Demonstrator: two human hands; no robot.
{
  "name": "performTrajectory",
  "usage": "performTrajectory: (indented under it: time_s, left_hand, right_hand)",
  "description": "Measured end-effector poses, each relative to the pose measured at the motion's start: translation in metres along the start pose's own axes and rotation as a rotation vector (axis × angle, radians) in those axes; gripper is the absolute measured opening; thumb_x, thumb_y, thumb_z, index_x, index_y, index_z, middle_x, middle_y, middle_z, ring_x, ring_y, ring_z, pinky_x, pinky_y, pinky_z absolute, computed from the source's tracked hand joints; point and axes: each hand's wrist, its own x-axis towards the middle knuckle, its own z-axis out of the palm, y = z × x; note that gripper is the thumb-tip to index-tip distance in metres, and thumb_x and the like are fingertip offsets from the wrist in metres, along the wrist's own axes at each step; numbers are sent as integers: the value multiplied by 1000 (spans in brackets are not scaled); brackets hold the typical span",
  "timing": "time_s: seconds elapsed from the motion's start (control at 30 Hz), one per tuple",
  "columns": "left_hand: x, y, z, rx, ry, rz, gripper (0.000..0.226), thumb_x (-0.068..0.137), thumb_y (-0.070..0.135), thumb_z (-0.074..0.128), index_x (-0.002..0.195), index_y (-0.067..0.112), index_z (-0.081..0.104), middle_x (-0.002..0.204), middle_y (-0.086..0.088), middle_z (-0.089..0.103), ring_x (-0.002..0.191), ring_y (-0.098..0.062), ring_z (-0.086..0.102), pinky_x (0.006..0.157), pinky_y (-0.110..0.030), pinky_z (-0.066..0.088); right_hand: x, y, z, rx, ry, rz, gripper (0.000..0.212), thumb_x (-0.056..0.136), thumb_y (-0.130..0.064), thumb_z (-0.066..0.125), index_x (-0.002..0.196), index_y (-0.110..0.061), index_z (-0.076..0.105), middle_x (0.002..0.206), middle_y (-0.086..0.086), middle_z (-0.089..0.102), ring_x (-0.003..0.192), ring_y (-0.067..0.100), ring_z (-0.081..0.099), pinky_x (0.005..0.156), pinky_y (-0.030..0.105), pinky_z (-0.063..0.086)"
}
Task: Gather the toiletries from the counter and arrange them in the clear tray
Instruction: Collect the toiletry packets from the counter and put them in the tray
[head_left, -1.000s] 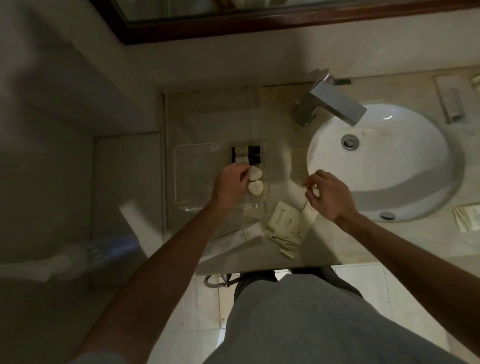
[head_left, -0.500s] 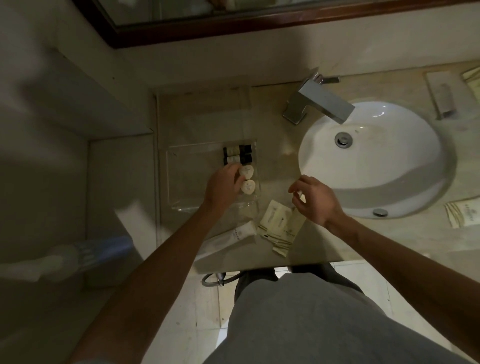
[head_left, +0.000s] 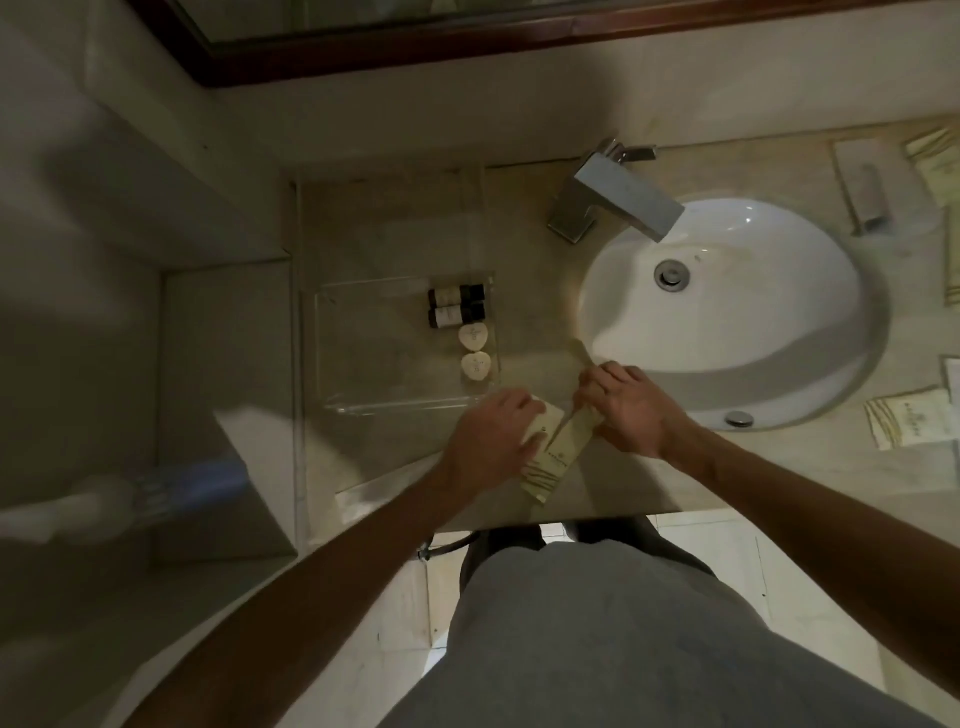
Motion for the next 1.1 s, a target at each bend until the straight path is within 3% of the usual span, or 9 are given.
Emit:
performTrajectory:
  time_s: [0.07,0.17,0.3,0.4,0.5,0.6,0.67,0.8,1.1]
  left_hand:
    - [6,23,18,31,-147,-31,39,86,42,61,114,15,57,108,-6,59,96,-24,56,78,-39,50]
    - [14,42,36,39,-255,-87,41,86,39,63,115,11,57,111,-10,59,100,-28,55,82,-41,46]
    - [16,52,37,-20,-200,-141,43,86,16,64,127,8,53,115,-13,61,104,-31,58,86,-42,47]
    - [13,29,0,-17,-73,-84,61,77,9,70,134,13,49,115,-11,60,96,-28,59,79,-41,50]
    - [-1,-42,-55,51,1,-178,51,83,4,59,132,14,52,118,-11,60,97,-28,59,82,-44,50]
    - [-18,-129,-91,65,40,-392,36,92,7,48,126,17,56,108,-11,60,90,-28,59,79,-44,51]
    - [-25,-162,-91,60,-22,-405,32,93,7,48,121,15,60,103,-12,57,88,-31,58,76,-46,50]
    - [-29,-171,-72,8,-182,-355,26,96,11,49,117,14,63,107,-12,57,97,-29,57,82,-43,45]
    - [-33,-160,-57,-76,-139,-354,18,96,10,51,109,10,63,107,-10,56,96,-27,54,82,-41,46]
  right_hand:
    - [0,2,-2,20,13,2,36,70,-26,80,101,-22,61,103,2,62,95,28,57,82,40,42]
    - [-8,9,-2,288,1,67,21,81,-10,72,97,-19,62,88,0,69,84,25,65,76,33,42]
    - [-22,13,-6,694,30,237,30,81,-1,67,89,-29,61,89,-2,69,83,19,65,76,37,54]
    - [-19,-2,-23,812,118,278,25,89,-20,71,110,-29,59,97,-7,63,87,11,62,72,16,46]
    - [-8,-18,-43,822,146,249,34,92,-33,68,124,-26,56,103,-8,59,88,5,59,73,20,46]
    - [1,-26,-45,749,167,257,28,95,-31,64,121,-20,62,103,-3,63,87,8,60,76,28,51]
    - [4,-31,-40,705,145,272,23,95,-27,63,117,-19,65,100,0,66,84,11,61,75,29,52]
    - [3,-37,-29,666,91,303,17,94,-20,63,110,-19,67,92,-2,66,78,14,61,69,26,47]
    - [10,-44,-22,531,128,293,18,92,-20,63,109,-22,68,93,-7,63,81,17,63,69,31,49]
